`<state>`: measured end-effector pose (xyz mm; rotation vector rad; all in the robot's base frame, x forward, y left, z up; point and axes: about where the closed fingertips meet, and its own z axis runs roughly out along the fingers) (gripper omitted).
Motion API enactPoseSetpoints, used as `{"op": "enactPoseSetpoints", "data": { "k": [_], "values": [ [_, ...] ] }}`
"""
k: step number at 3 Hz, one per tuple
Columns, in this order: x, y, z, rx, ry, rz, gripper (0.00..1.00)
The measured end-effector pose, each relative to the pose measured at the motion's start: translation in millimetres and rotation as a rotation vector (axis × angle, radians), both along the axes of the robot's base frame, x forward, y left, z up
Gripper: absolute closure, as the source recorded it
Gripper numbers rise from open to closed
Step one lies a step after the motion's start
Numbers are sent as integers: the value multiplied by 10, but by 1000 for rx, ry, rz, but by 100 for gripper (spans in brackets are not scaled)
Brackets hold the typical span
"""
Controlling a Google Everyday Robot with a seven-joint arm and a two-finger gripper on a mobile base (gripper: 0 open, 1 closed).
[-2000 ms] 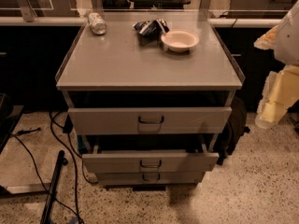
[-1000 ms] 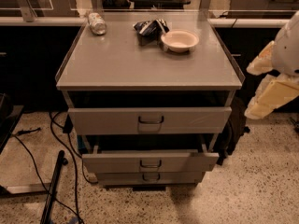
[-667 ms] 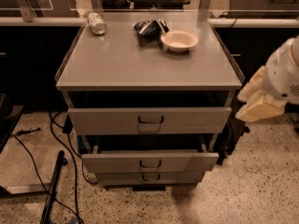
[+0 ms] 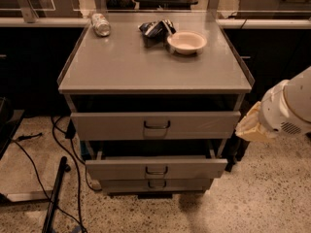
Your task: Close middle drawer
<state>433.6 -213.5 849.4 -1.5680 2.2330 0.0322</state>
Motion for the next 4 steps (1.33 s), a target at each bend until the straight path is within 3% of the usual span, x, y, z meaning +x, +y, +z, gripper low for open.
{"op": "enactPoseSetpoints", "data": {
  "k": [1,2,3,4],
  "values": [
    [-1,0,1,0,0,0,100],
    [-22,-96,-377,-6,13,-1,100],
    [-56,-248,-1112,1,52,-8,100],
    [-94,-307,-1951,54,118,2,100]
  ]
}}
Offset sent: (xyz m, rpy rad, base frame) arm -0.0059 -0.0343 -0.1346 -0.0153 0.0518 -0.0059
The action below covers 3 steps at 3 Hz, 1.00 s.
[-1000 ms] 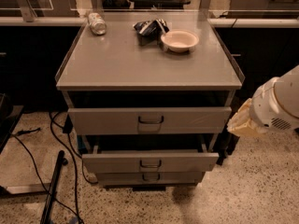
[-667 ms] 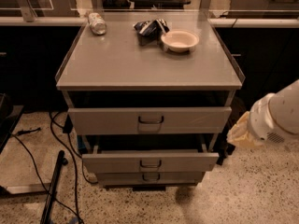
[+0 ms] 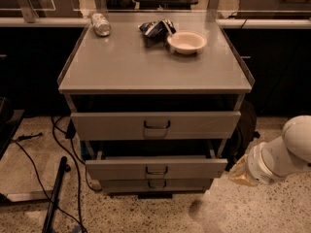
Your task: Close middle drawer
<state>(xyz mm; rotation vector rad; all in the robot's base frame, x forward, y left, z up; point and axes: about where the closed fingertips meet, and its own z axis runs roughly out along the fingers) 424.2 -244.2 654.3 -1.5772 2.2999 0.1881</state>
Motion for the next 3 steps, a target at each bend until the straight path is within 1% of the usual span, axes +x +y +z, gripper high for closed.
{"op": "enactPoseSetpoints", "data": {
  "k": [1,2,3],
  "values": [
    [0,0,-1,0,0,0,100],
    [75,-51,-228,-9,-25,32,100],
    [338,-119,-754,-30,-87,66,100]
  ]
}}
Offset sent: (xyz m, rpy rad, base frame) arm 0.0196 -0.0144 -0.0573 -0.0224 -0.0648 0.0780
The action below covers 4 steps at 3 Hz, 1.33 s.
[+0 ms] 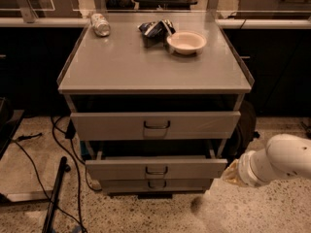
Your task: Close middle drawer
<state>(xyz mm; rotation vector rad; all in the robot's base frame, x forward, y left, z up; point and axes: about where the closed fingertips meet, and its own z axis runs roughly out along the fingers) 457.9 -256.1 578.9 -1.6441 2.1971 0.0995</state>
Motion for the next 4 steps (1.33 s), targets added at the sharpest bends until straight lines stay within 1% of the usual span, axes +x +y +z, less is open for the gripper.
{"op": "enactPoseSetpoints", "data": {
  "k": [1,2,3,4],
  "values": [
    [229,4,-443,9,-24,8,100],
    [439,57,-910,27,-5,22,100],
    [533,228,-1525,45,55,55,100],
    [533,229,-1526,45,55,55,100]
  ]
}}
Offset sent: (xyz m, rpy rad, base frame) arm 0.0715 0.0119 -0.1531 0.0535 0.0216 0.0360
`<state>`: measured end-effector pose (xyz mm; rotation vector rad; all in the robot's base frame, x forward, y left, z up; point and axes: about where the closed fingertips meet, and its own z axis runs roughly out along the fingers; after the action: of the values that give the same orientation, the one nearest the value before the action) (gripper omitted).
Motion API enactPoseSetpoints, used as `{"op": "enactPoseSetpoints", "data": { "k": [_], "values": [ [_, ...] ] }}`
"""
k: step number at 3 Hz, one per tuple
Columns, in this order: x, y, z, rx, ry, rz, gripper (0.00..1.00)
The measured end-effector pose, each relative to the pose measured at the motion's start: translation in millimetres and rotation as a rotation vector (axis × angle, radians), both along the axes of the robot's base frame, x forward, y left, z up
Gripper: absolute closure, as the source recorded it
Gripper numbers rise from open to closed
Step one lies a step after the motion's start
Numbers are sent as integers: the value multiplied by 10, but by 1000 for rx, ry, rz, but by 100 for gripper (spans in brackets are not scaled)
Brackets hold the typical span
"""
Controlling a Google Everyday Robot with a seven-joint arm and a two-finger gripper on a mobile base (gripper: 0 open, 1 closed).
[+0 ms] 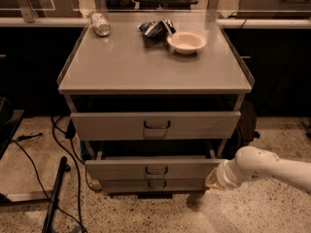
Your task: Close middle drawer
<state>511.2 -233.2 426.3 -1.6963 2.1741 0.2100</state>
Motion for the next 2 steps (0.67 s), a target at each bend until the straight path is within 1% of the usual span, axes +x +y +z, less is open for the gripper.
{"op": "enactPoseSetpoints", "data": {
  "k": [1,2],
  "values": [
    [50,73,-94,22,-41,31,100],
    [145,209,-181,56,-97,76,100]
  ]
}}
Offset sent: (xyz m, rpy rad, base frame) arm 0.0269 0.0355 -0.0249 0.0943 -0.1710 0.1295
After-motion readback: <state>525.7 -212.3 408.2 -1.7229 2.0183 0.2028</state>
